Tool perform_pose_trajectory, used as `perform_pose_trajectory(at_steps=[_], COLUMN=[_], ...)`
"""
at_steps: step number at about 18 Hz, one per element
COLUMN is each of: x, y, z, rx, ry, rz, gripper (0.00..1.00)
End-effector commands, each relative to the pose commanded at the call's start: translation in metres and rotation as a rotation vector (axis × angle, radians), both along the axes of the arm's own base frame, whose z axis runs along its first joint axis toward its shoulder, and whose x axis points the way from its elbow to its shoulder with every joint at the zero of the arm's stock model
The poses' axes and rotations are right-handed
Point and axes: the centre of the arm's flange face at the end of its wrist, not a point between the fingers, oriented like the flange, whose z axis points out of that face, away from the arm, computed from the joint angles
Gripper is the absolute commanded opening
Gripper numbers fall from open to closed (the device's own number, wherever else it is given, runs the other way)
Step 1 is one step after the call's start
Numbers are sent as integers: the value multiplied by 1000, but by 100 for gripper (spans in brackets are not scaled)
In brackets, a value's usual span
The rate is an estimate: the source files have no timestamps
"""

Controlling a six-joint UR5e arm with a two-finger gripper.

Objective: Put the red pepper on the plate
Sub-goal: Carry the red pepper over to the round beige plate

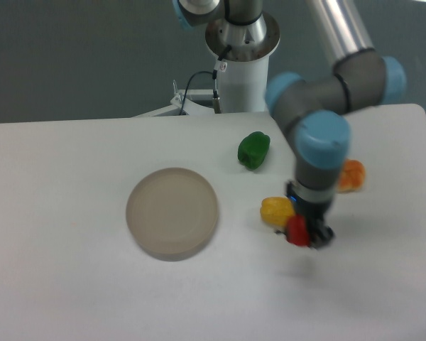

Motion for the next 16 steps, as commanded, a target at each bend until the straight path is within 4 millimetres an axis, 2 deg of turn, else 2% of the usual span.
perform_pose_trajectory(at_steps=[2, 4, 8, 13, 16], x=[37, 71, 126, 162, 174], y=[-10, -8, 18, 45, 66], z=[2, -3, -13, -32, -46], rx=[-15, -24, -24, -24, 30], ry=[-4, -15, -31, -49, -44], rz=[30, 47, 152, 224, 318], gripper=[47, 47, 47, 47, 47])
